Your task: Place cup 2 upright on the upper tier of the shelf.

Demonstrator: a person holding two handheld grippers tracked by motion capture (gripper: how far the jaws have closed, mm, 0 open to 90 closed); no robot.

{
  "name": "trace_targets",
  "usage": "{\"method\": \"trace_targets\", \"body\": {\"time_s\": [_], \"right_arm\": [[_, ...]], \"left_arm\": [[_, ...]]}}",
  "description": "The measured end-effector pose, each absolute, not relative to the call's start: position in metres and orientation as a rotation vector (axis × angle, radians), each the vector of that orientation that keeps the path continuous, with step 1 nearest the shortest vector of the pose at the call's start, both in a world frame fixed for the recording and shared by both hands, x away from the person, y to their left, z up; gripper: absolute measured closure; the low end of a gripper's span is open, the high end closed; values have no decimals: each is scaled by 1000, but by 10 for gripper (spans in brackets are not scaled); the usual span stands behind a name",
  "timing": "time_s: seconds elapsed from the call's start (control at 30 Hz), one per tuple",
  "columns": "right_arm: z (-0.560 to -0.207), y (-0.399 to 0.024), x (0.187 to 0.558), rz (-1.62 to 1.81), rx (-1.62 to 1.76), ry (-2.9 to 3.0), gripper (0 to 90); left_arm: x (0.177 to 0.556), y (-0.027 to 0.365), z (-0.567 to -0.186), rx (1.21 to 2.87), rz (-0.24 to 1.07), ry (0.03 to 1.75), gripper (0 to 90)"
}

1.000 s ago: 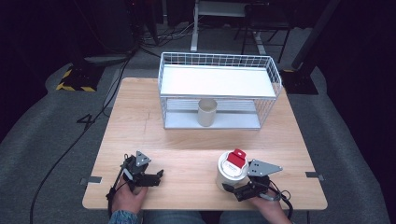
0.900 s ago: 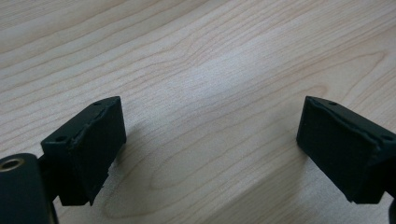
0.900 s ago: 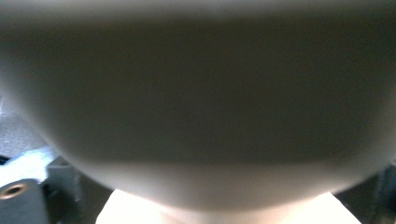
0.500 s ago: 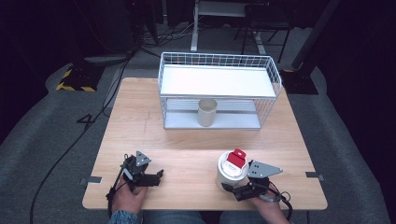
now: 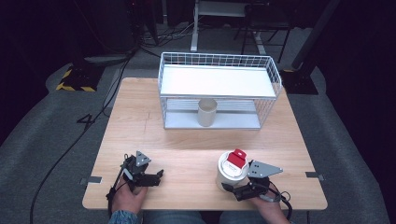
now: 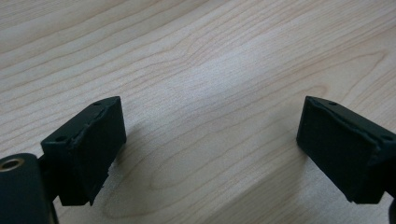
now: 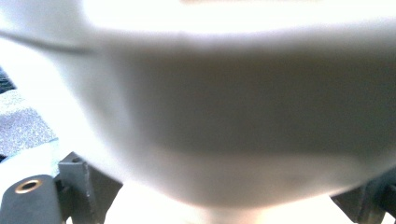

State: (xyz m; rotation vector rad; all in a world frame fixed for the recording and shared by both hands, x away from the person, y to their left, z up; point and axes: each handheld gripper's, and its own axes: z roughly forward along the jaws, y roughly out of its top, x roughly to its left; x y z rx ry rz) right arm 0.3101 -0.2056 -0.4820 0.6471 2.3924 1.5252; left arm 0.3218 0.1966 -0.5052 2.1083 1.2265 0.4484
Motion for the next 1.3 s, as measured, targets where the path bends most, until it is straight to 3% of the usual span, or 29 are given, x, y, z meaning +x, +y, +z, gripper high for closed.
{"method": "trace_targets", "body": {"time_s": [0.6,1.3], "right_arm": [[-458,-209,317,1568,661,2352,114],[-403,-205,337,1493,631,2342,114]], "left_arm": [[322,197,-505,2105,448,1228,87],[322,197,-505,2104,450,1234,87]]}}
